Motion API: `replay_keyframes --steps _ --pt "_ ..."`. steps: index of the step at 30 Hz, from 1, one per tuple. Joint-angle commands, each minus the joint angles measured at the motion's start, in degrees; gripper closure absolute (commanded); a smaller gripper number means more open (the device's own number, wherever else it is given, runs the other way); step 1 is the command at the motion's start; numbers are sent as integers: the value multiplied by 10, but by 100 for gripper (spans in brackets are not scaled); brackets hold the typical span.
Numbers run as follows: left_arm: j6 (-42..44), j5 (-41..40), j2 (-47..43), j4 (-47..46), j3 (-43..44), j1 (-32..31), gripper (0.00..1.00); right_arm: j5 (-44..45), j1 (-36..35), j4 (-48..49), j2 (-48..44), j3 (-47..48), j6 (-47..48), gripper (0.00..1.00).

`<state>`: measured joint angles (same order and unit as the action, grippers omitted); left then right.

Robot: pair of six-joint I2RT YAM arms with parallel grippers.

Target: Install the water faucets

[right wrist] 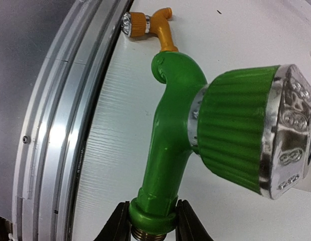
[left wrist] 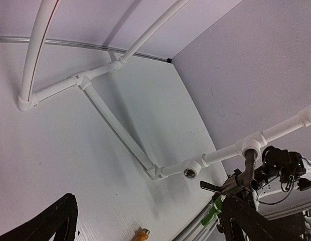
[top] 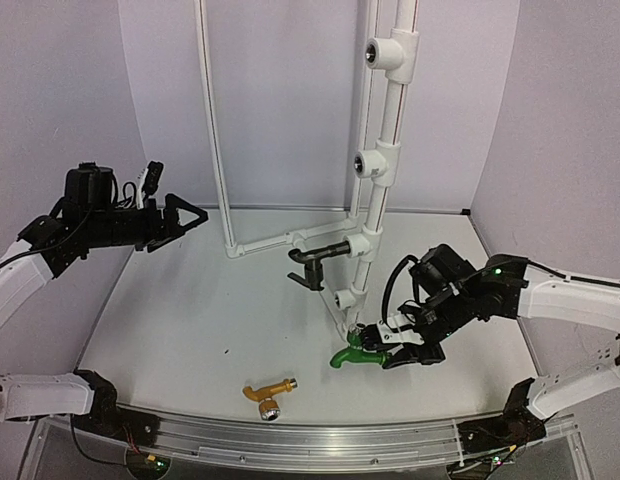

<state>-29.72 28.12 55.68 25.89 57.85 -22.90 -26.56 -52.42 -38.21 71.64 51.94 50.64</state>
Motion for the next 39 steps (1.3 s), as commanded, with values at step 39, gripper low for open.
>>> replay_keyframes --steps 39 --pt "318 69 223 221 343 -349 29 -90 -59 -160 167 483 -123 100"
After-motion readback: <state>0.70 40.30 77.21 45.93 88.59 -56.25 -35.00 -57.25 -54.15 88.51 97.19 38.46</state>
